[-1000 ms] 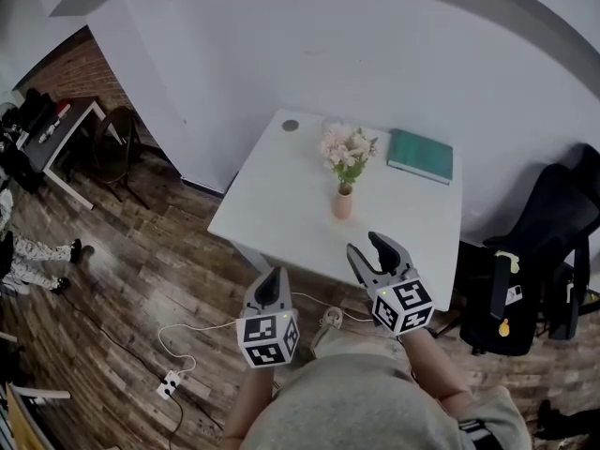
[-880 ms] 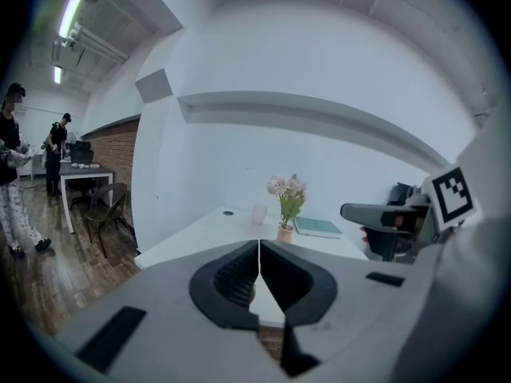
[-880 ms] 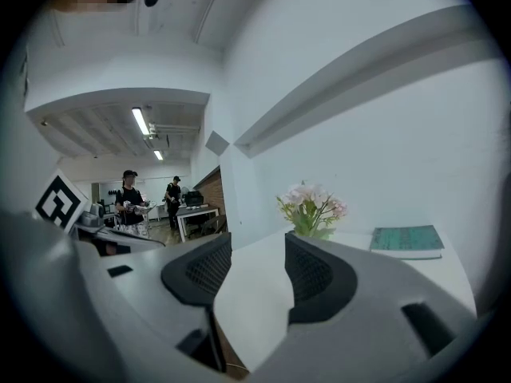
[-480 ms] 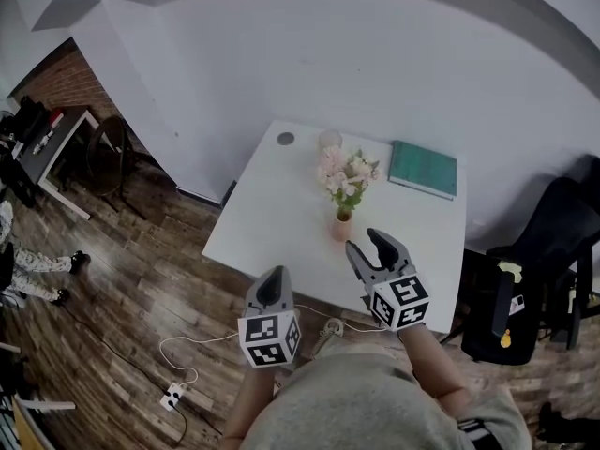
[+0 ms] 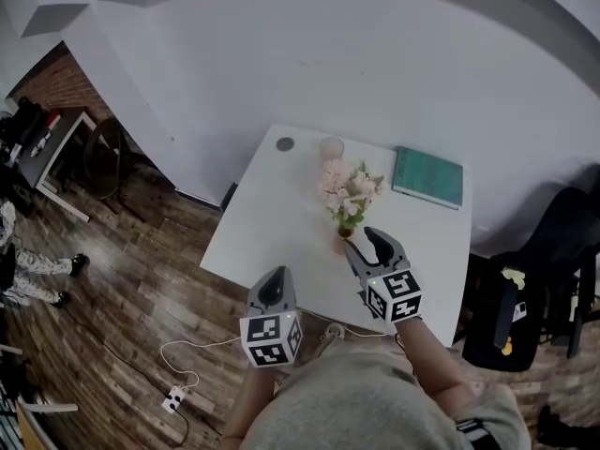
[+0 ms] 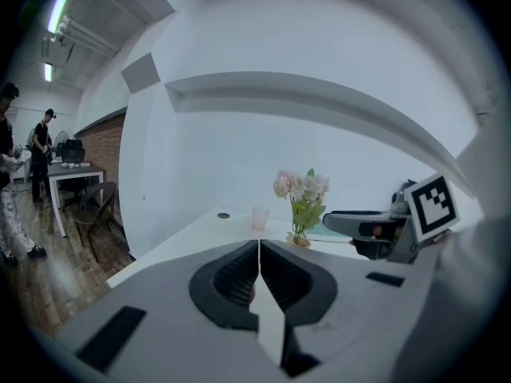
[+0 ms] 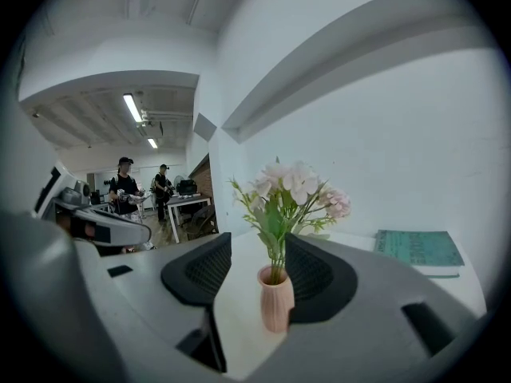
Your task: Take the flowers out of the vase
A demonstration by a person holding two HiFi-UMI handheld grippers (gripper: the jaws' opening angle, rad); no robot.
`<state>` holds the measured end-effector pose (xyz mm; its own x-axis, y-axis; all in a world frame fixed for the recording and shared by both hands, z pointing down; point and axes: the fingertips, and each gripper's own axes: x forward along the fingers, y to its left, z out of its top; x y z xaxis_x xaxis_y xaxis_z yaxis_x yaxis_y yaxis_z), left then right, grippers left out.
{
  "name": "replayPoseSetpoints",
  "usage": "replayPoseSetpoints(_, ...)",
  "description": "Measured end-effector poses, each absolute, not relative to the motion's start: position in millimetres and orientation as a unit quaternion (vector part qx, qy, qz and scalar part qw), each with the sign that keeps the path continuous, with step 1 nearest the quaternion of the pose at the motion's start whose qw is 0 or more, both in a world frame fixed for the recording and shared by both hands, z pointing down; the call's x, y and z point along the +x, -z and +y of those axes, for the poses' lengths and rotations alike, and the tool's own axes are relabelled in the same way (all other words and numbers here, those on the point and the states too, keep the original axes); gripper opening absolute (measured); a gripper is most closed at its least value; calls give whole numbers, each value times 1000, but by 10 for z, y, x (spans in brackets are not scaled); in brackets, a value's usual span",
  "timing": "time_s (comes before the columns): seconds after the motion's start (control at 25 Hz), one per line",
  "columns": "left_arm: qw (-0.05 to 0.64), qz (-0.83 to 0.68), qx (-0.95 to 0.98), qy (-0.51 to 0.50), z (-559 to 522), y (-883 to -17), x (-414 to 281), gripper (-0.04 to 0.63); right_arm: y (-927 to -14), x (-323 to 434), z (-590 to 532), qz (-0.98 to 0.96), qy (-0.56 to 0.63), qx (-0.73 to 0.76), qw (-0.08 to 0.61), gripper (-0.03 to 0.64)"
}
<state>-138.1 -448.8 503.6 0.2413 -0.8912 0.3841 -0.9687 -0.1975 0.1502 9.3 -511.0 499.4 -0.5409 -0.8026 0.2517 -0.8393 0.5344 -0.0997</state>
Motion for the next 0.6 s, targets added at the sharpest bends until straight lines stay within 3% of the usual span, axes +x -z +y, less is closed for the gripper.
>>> replayPoseSetpoints(0.6, 193, -597, 769, -124, -4849, -5200, -1320, 9, -5370, 71, -5632, -866, -120, 469, 124, 209)
